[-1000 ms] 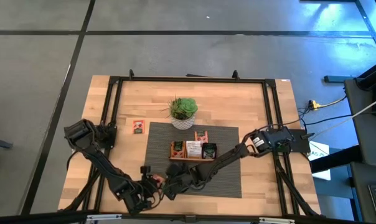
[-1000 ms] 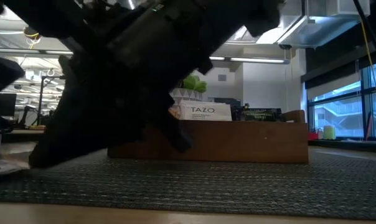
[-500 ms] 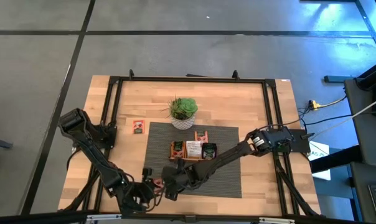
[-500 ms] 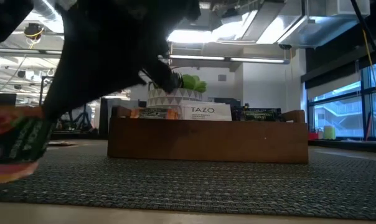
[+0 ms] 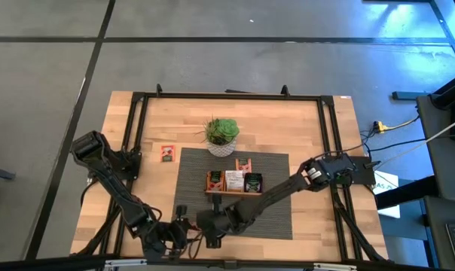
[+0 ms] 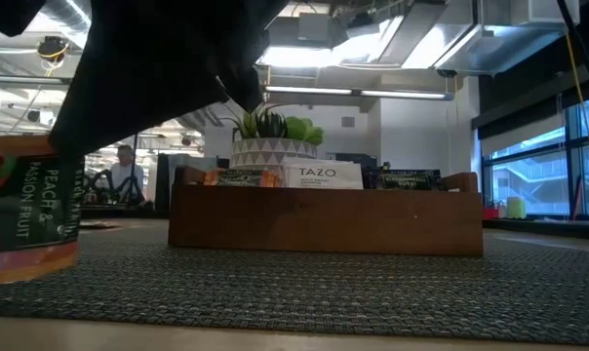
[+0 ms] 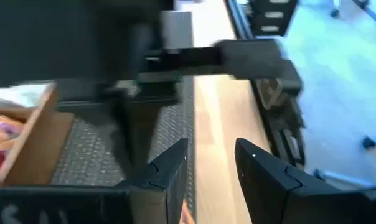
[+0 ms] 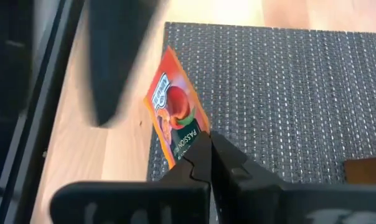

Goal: Pick & Place Tea
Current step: Put the orange tea bag into the left section of the wooden organizer

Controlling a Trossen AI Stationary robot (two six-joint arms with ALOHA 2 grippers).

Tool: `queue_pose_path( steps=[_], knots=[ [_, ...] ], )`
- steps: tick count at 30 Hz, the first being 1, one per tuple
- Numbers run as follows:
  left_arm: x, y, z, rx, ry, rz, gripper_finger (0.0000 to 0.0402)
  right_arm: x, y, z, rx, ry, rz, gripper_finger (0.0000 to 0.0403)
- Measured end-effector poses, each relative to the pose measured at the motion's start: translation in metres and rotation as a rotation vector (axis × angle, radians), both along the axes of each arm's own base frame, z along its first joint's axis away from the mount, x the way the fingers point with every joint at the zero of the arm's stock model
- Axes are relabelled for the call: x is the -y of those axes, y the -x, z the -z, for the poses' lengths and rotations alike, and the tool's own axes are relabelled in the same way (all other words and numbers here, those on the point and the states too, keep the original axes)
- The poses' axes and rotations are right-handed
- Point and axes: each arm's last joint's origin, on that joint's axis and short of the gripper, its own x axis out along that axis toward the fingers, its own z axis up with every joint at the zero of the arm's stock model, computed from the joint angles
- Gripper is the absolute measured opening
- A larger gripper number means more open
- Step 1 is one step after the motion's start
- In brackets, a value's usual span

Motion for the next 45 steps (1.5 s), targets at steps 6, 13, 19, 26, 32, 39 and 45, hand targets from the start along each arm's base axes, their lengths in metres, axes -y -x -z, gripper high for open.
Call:
queue_pose_path(
  steps=[6,13,19,26,32,39,45],
  knots=[
    [-0.006,-0.005,0.002,-0.039,0.085,-0.053,0.0127,-0.008,0.004,0.000,0.012,0.026,-0.017,0.0000],
    [-0.016,0.005,0.017,-0.270,0.104,-0.092,0.0127,-0.017,0.007,-0.001,0.027,0.021,-0.018,0.0000],
    [-0.022,0.003,0.018,-0.315,0.265,-0.243,0.0127,-0.017,0.007,-0.002,0.033,0.011,-0.004,0.0000],
    [-0.026,-0.002,0.018,-0.320,0.256,-0.239,0.0127,-0.018,0.006,-0.003,0.053,-0.003,-0.007,0.0000],
    [-0.029,-0.005,0.015,-0.310,0.236,-0.222,0.0127,-0.018,0.006,-0.004,0.053,-0.005,-0.008,0.0000],
    [-0.032,-0.002,-0.004,-0.266,0.231,-0.174,0.0127,-0.018,0.006,-0.004,0.055,-0.002,-0.013,0.0000],
    [-0.033,-0.003,-0.003,-0.282,0.240,-0.164,0.0127,-0.018,0.006,-0.005,0.059,0.012,-0.029,0.0000]
  ],
)
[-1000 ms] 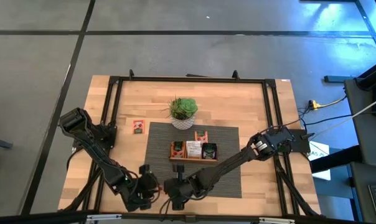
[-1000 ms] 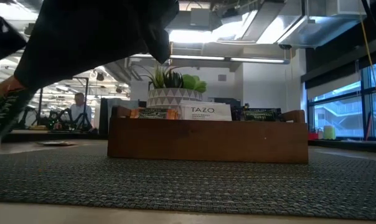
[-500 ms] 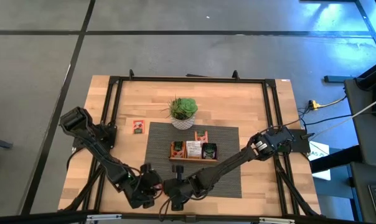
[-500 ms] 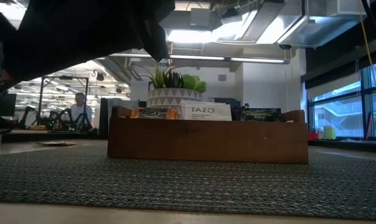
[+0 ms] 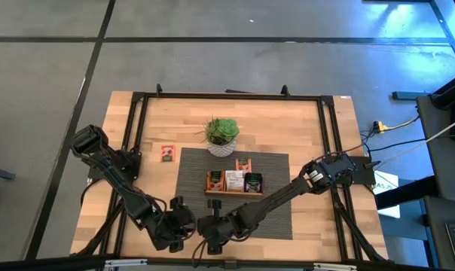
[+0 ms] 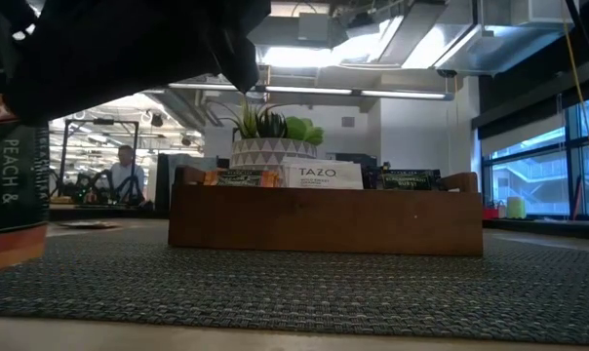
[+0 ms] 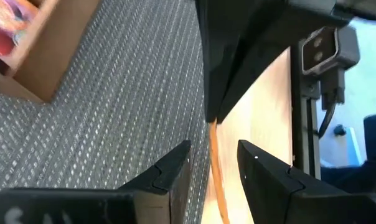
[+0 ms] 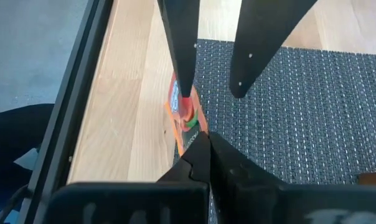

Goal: Pick & Place Tea
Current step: Put the orange tea bag into the left section of the wooden organizer

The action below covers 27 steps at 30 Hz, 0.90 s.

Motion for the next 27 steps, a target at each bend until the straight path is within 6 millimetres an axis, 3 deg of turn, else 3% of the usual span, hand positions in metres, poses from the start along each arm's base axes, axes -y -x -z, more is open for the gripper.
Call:
queue_pose_path(
  steps=[22,27],
  knots=[
    [-0.0056,-0.0013,0.0045,-0.106,0.067,-0.019,0.0127,-0.0009,-0.0038,-0.0037,0.052,0.008,-0.022,0.0000],
    [-0.0049,-0.0008,0.0047,-0.126,0.086,-0.004,0.0108,-0.0008,-0.0059,-0.0056,0.077,0.005,-0.028,0.0000]
  ],
)
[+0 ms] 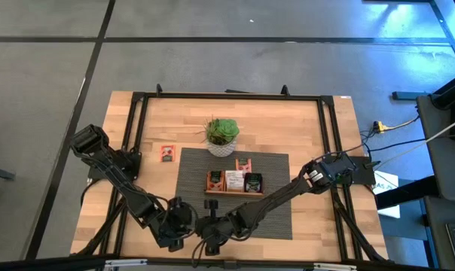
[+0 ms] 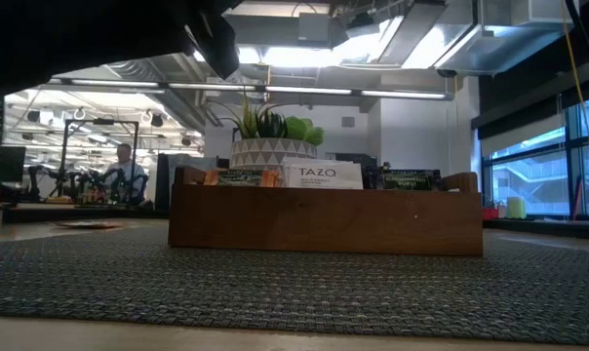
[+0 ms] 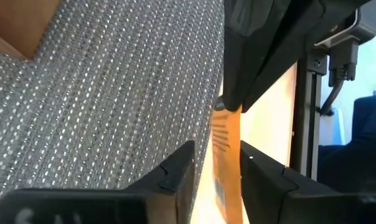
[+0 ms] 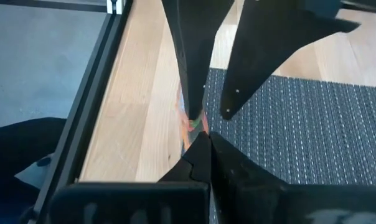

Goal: Pick & Place Tea
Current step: Put the orange tea bag into the left section of the wooden organizer

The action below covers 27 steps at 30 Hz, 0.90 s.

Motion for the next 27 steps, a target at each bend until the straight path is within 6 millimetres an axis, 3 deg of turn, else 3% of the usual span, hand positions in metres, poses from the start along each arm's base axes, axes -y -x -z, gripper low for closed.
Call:
queue_pose_path(
  steps=[10,14,21,24,27],
  knots=[
    [0.001,0.001,0.001,-0.020,0.007,0.031,0.0014,0.003,-0.003,-0.001,0.016,0.014,-0.010,0.0001],
    [0.001,0.001,0.001,-0.015,-0.004,0.040,0.0005,0.005,-0.004,-0.001,0.020,0.017,-0.012,0.0017],
    [0.007,0.008,0.000,0.019,-0.060,0.095,0.0004,0.014,-0.005,-0.004,-0.046,-0.048,-0.067,0.0100],
    [0.015,0.016,-0.001,0.082,-0.116,0.093,0.0004,0.020,0.003,-0.015,-0.117,-0.082,-0.026,0.0147],
    [0.021,0.023,-0.003,0.168,-0.152,0.056,0.0004,0.024,0.015,-0.028,-0.158,-0.003,0.029,0.0181]
  ],
)
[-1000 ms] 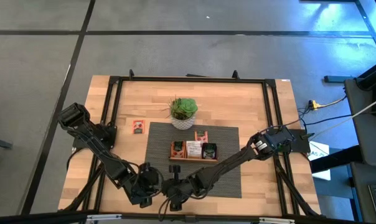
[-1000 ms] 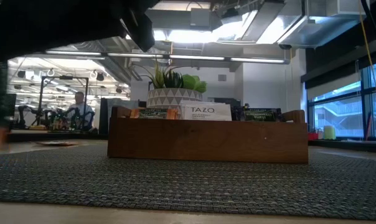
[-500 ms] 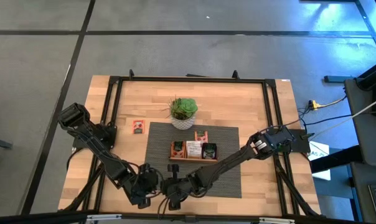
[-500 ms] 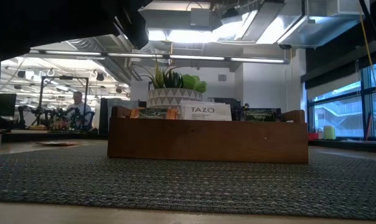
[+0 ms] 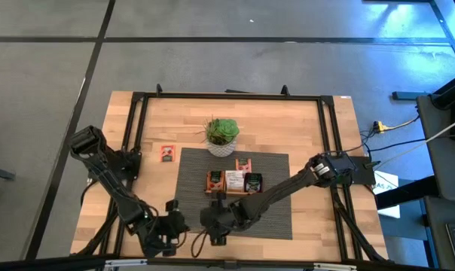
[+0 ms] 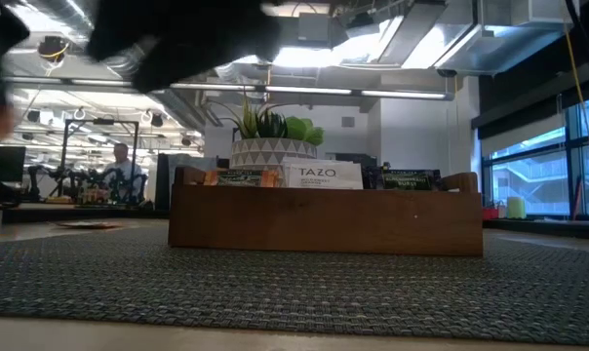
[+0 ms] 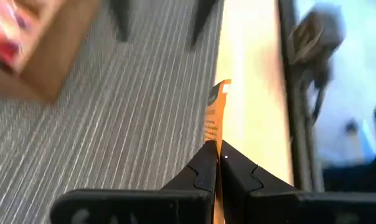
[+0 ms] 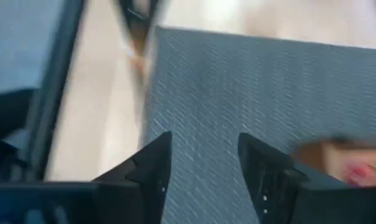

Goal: Pick & Place Tea
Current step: Put the orange tea bag into the left section of the wooden organizer

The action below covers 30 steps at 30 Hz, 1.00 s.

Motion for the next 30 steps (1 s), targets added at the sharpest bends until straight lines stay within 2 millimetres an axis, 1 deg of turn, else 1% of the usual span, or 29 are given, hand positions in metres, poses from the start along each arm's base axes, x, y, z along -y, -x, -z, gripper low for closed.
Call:
queue_pose_path(
  steps=[2,5,8,11,14,18,20,23,26,30],
  knots=[
    [0.005,0.000,-0.002,0.111,0.017,-0.015,0.0004,-0.004,0.011,-0.009,-0.019,0.059,0.000,0.0196],
    [0.010,-0.002,-0.001,0.278,0.058,0.019,0.0004,-0.017,0.028,-0.019,-0.028,0.123,-0.018,0.0210],
    [0.005,-0.003,0.001,0.420,0.050,-0.011,0.0004,-0.030,0.042,-0.022,-0.055,0.157,-0.043,0.0215],
    [-0.003,-0.005,0.004,0.511,-0.001,-0.072,0.0003,-0.039,0.059,-0.032,-0.074,0.164,-0.019,0.0217],
    [-0.007,-0.007,0.004,0.538,-0.055,-0.043,0.0003,-0.049,0.072,-0.044,-0.020,0.190,0.003,0.0217],
    [-0.009,-0.013,-0.001,0.571,-0.137,0.034,0.0003,-0.062,0.076,-0.050,0.083,0.240,0.003,0.0218],
    [-0.009,-0.015,-0.003,0.588,-0.169,0.081,0.0003,-0.065,0.074,-0.053,0.127,0.251,-0.005,0.0218],
    [-0.009,-0.018,-0.006,0.607,-0.184,0.129,0.0003,-0.067,0.071,-0.055,0.164,0.236,-0.006,0.0218],
    [-0.011,-0.020,-0.006,0.610,-0.186,0.130,0.0003,-0.068,0.065,-0.059,0.220,0.214,-0.009,0.0218],
    [-0.010,-0.021,-0.010,0.639,-0.194,0.132,0.0003,-0.062,0.059,-0.060,0.228,0.154,0.044,0.0211]
  ],
)
